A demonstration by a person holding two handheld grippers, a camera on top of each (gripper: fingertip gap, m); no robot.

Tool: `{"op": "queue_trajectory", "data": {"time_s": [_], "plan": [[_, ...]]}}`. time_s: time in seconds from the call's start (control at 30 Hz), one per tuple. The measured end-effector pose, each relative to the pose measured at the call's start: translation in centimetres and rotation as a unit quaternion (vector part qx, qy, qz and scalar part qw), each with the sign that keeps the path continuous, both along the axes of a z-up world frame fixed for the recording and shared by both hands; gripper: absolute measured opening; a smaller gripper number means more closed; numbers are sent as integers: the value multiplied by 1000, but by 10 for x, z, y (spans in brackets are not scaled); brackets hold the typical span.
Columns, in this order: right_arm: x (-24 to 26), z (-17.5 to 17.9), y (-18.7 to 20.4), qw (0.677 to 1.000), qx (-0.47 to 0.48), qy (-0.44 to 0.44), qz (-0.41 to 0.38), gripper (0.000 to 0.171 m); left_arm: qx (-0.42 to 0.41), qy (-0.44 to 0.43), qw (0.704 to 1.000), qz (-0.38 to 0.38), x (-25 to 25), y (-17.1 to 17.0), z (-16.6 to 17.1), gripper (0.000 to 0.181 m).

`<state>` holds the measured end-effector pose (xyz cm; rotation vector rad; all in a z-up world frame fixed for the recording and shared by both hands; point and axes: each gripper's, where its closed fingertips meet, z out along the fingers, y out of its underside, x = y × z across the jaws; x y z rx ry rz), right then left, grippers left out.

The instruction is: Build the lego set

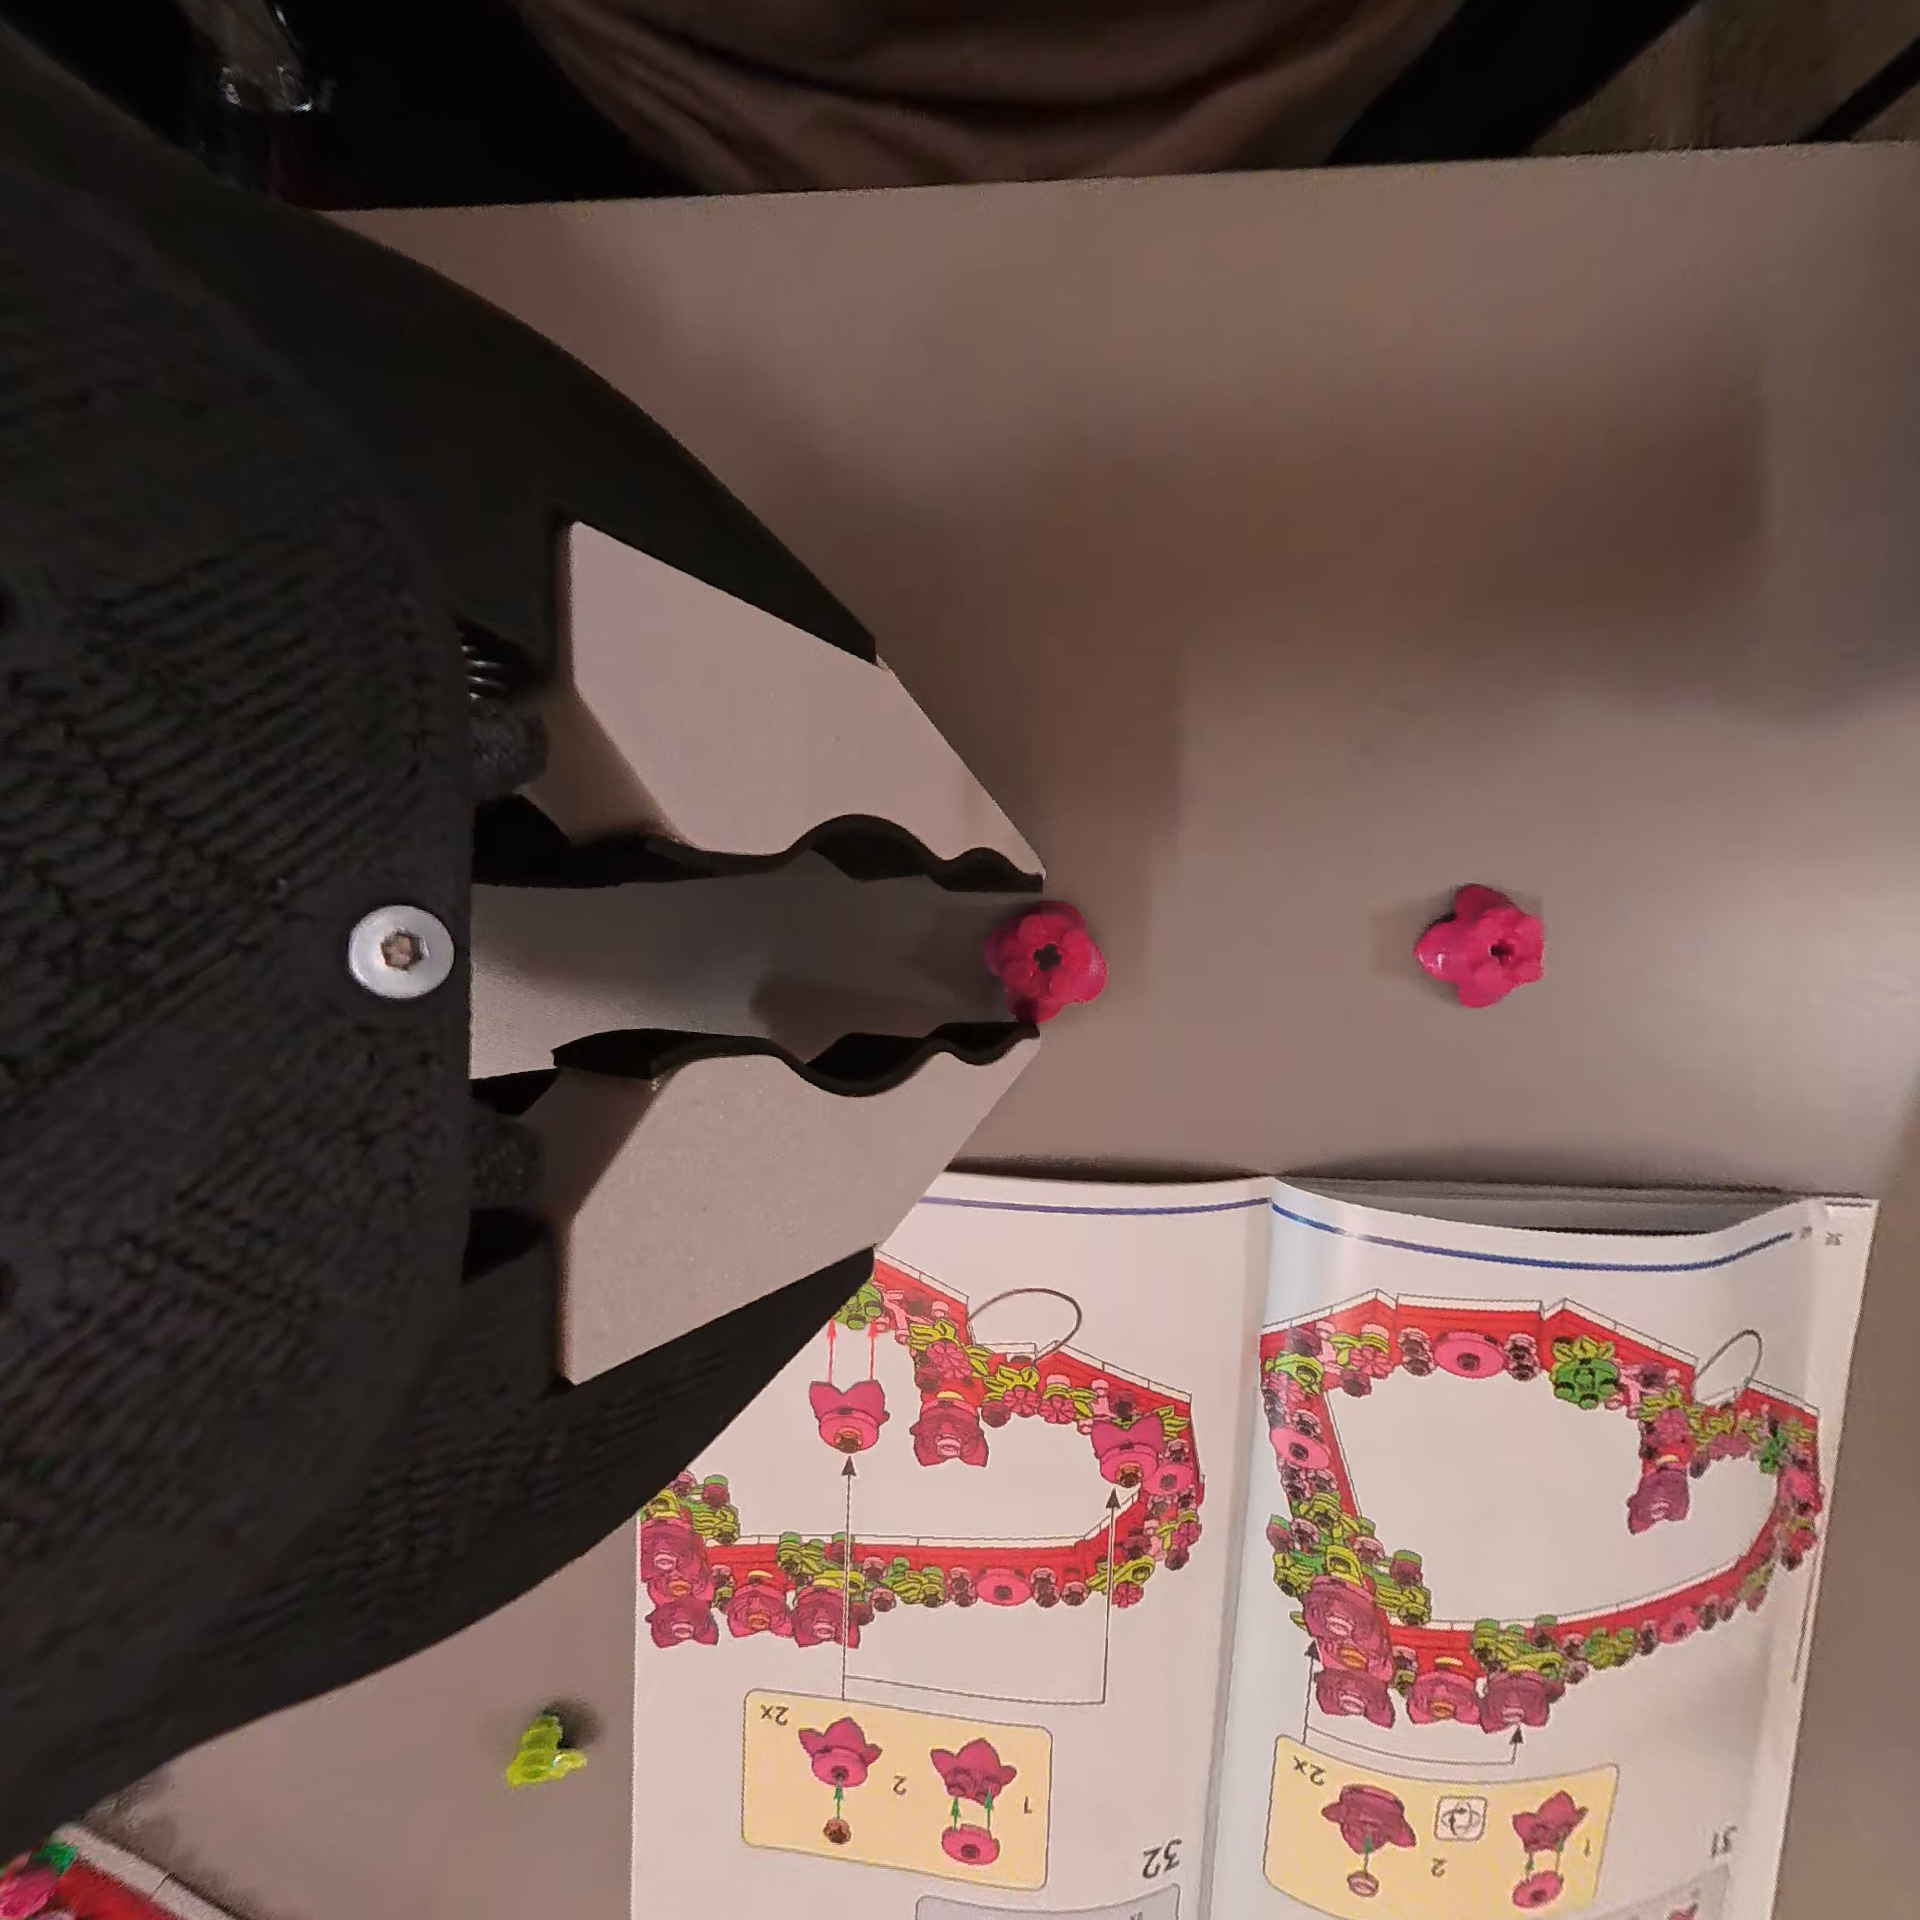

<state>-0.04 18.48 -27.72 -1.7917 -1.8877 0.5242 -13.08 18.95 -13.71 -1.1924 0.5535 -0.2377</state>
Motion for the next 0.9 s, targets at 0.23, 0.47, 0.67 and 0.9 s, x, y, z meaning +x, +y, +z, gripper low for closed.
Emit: {"op": "queue_trajectory", "data": {"time_s": [0.23, 0.47, 0.67, 0.9], "plan": [[4, 1, 6, 1000, -8, 1, -18, 35, -13, -37, 999, -32, 5, 2, -1, 46], [15, 39, 15, 997, 10, 62, -33, 42, -16, -48, 998, -46, 6, 2, -5, 45], [114, 131, 122, 914, 293, 171, -221, 45, 10, -9, 999, -33, 9, -2, -6, 43], [303, 147, 183, 682, 475, 282, -480, 29, 1, -11, 999, -40, 11, -1, -9, 42]]}}
